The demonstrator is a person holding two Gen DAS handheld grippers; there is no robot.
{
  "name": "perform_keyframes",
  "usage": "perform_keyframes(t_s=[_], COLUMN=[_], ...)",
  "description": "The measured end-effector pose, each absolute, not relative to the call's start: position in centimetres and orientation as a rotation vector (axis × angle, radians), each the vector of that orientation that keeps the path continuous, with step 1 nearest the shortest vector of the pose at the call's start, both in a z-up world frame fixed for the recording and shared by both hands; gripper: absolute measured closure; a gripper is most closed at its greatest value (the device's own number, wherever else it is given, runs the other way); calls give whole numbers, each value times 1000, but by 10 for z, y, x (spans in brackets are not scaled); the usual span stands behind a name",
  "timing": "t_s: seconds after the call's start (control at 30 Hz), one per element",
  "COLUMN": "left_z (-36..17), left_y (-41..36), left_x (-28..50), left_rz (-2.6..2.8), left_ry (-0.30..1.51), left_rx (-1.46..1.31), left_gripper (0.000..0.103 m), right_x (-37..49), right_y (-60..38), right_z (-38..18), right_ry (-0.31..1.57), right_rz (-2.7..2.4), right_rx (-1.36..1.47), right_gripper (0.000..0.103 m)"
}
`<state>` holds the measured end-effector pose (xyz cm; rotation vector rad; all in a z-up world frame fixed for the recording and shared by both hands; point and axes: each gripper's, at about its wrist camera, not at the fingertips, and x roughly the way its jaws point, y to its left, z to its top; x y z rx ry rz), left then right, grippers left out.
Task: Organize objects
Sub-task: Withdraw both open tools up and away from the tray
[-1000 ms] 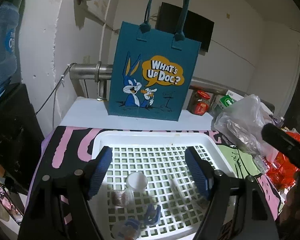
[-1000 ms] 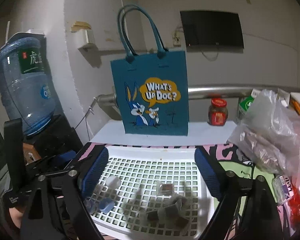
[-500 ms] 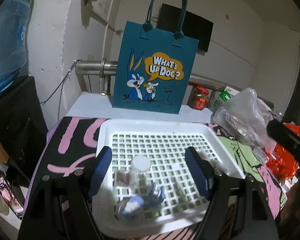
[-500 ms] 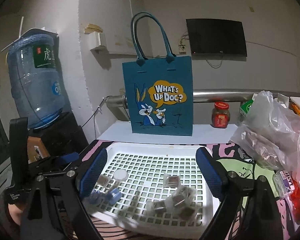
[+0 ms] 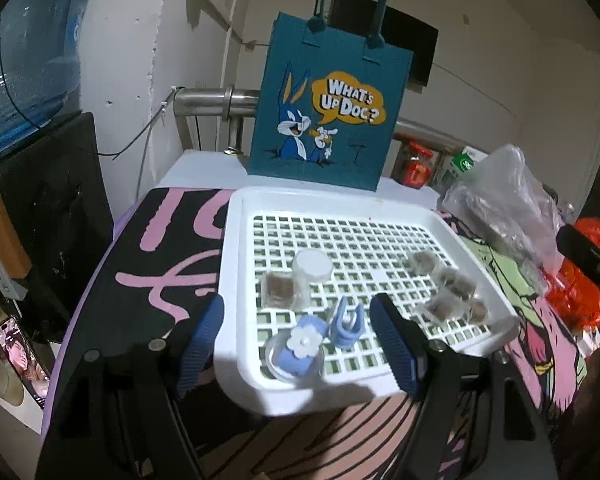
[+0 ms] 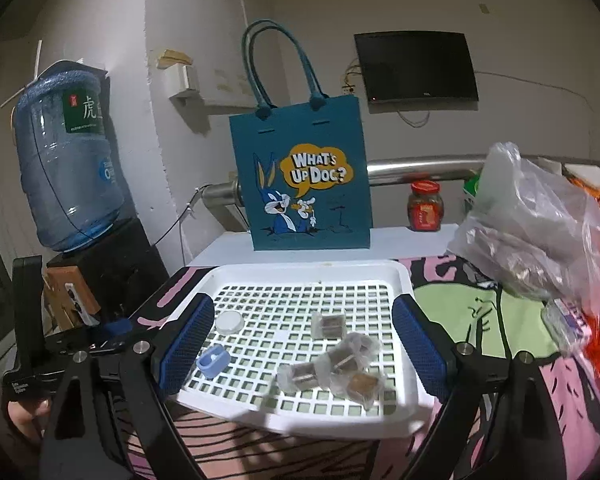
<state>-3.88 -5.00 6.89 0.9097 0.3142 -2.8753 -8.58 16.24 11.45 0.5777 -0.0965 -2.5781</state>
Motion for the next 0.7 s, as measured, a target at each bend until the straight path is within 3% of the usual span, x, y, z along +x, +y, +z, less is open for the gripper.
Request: perform_keyframes(t_s=[0.7], left_z=[53], left_y=[-23], left_x=[-15], left_rz=[-2888], left_ry=[173], left_rx=[978], left_gripper=[28], right_x=[-66], right_y=[163], right_z=[80], right_ry=[-19], right_rz=[-2536], right_rx=[688], right_gripper=[11])
